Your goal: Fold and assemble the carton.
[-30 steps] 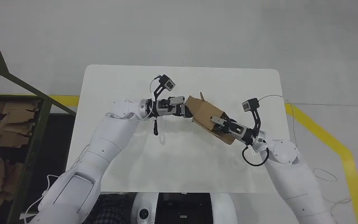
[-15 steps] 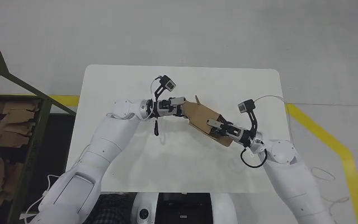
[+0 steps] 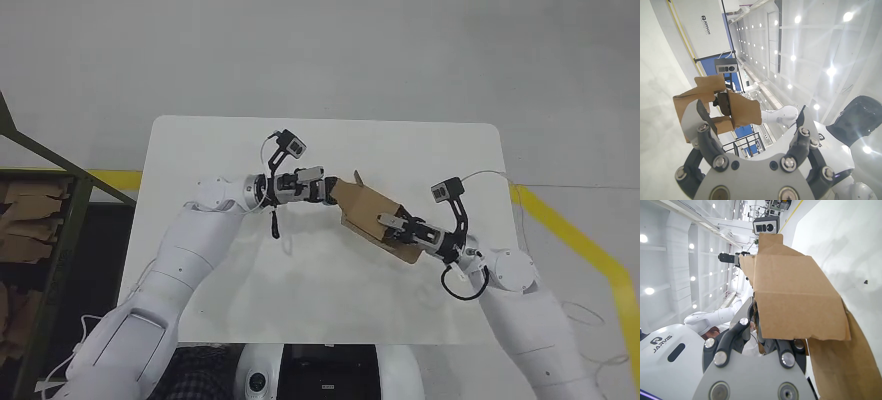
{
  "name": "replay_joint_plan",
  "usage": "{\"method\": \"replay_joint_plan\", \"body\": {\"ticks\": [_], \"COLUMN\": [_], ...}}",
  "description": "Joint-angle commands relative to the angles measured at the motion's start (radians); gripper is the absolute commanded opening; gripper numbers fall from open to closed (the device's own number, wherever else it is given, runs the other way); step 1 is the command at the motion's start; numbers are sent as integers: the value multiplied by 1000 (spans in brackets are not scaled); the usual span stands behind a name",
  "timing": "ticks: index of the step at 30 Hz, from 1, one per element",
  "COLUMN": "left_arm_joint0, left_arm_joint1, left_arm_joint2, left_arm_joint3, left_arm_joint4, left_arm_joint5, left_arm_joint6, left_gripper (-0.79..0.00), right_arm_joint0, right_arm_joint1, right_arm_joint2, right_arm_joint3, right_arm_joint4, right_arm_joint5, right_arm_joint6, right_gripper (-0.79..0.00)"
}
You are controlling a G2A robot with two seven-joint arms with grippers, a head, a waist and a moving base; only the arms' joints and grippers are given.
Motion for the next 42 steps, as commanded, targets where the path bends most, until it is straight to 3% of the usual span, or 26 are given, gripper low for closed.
{"method": "replay_joint_plan", "body": {"ticks": [1, 9, 18, 42], "left_arm_joint0": [-1, -10, -22, 0], "left_arm_joint1": [2, 1, -12, -20], "left_arm_joint2": [-10, -23, 11, 18], "left_arm_joint3": [4, 17, 37, 16], "left_arm_joint4": [-4, -16, -20, -55], "left_arm_joint5": [-9, -25, -19, 41], "left_arm_joint6": [9, 25, 19, -41], "left_gripper": [0, 0, 0, 0], "right_arm_joint0": [-2, -4, 18, 65], "right_arm_joint1": [2, 6, 0, -2], "right_arm_joint2": [0, -25, -69, -47], "right_arm_joint3": [1, -2, 8, 88], "right_arm_joint4": [15, 33, 57, 84], "right_arm_joint5": [3, 11, 16, 19], "right_arm_joint6": [37, 140, 167, 77], "right_gripper": [-785, -785, -785, -785]}}
